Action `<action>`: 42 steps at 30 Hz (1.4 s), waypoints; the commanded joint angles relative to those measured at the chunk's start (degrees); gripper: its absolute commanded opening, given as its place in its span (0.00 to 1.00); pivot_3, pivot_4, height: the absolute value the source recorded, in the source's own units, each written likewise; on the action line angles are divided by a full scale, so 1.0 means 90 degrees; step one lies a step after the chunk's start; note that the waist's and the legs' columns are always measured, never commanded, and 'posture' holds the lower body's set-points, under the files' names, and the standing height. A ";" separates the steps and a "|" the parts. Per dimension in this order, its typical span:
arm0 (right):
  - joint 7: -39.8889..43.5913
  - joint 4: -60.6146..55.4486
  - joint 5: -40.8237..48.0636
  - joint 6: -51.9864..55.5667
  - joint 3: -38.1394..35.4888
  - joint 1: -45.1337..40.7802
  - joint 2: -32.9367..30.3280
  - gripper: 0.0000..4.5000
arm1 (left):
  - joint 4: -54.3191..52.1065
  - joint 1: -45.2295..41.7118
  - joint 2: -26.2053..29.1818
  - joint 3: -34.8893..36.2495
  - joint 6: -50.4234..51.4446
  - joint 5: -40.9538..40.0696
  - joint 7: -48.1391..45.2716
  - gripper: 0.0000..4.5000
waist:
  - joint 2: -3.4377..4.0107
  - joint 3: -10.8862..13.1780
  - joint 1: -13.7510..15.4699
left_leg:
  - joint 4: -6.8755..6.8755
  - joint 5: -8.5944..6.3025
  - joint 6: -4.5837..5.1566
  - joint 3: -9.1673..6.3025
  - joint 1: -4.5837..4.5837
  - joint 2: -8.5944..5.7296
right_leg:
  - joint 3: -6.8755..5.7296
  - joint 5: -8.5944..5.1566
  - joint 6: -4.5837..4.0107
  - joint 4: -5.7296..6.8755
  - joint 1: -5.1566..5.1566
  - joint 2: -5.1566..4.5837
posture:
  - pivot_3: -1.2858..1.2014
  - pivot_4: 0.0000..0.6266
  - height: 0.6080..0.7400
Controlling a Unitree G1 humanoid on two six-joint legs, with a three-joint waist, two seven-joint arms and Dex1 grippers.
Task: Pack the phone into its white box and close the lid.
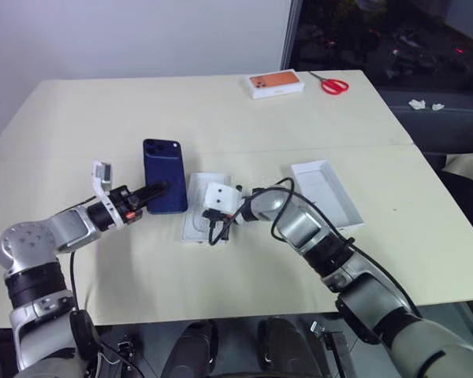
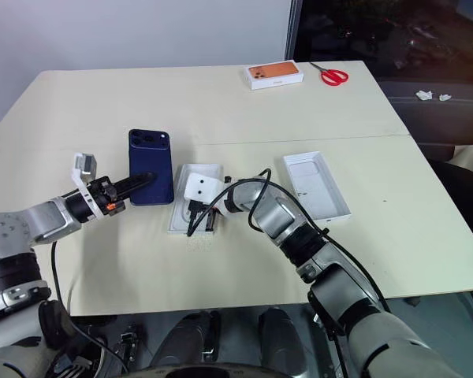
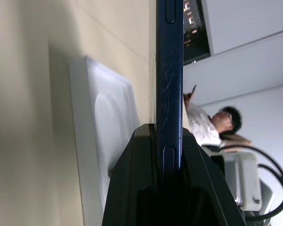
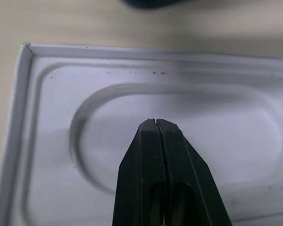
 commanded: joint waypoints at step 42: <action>0.0226 -0.1543 0.1792 0.0983 -0.2157 0.0616 -0.1278 0.86 | 0.0108 -0.0219 -0.0933 -0.0756 0.0489 0.0422 0.0346 0.22 | -0.0002 0.0006 0.0121 | 0.0010 -0.0005 0.0010 0.0002 -0.0002 -0.0006 | 0.0002 0.0000 0.0000 -0.0002 0.0008 -0.0006 | 0.52 0.24 1.00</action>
